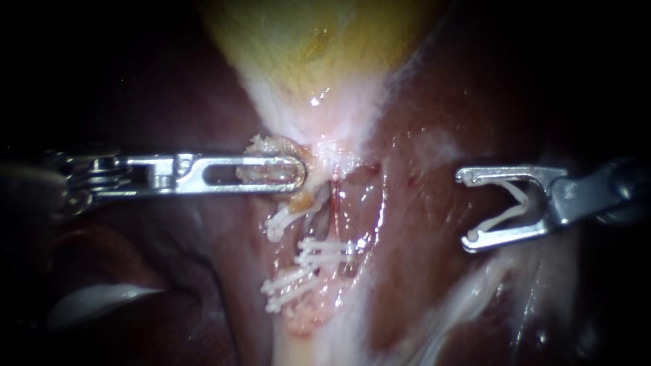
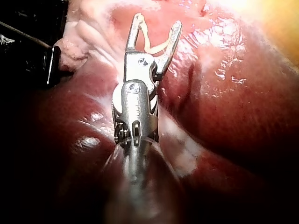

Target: Clipping third clip right tube

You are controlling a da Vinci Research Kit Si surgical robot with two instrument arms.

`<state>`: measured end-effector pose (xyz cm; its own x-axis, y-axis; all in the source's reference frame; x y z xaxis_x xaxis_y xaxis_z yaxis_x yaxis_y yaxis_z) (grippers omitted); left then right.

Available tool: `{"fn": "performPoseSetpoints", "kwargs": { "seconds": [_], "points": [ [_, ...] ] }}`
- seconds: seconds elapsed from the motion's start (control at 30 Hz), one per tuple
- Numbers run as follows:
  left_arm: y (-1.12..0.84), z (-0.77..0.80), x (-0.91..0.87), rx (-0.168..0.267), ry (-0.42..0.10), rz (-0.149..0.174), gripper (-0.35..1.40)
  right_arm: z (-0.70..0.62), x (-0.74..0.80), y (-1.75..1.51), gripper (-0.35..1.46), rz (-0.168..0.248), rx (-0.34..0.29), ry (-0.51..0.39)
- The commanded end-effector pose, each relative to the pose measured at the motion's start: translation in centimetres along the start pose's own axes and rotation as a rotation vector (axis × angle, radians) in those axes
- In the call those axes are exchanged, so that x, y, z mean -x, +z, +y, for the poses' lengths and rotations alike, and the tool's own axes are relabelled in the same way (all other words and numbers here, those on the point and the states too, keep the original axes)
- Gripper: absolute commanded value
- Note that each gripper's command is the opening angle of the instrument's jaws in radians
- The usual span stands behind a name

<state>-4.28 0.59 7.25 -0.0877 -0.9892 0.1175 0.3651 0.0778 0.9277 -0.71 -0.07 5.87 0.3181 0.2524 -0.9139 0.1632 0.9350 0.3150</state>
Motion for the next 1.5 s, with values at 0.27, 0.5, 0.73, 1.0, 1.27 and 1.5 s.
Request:
{"fn": "performPoseSetpoints", "kwargs": {
  "seconds": [0.27,0.5,0.73,1.0,1.27,1.5],
  "points": [
    [-0.29,-0.12,0.18,-0.001,-0.012,0.007,-0.35,-0.01,-0.01,0.0,0.49,0.0,0.001,0.001],
    [-0.77,-0.48,0.45,-0.016,-0.001,-0.047,-0.35,-0.02,-0.02,0.01,0.5,0.0,0.001,0.001],
    [-0.89,-0.69,0.49,-0.02,0.006,-0.063,-0.35,-0.02,-0.03,0.04,0.5,-0.001,0.003,0.001],
    [-0.88,-0.7,0.48,-0.019,0.006,-0.065,-0.35,-0.03,-0.07,0.12,0.5,-0.001,0.007,0.008],
    [-0.85,-0.75,0.44,-0.017,0.006,-0.067,-0.35,0.02,0.0,0.59,0.48,0.01,0.005,0.194],
    [-0.83,-0.79,0.4,-0.023,0.007,-0.062,-0.35,0.16,0.09,1.1,0.48,0.018,0.008,0.328]
  ]
}}
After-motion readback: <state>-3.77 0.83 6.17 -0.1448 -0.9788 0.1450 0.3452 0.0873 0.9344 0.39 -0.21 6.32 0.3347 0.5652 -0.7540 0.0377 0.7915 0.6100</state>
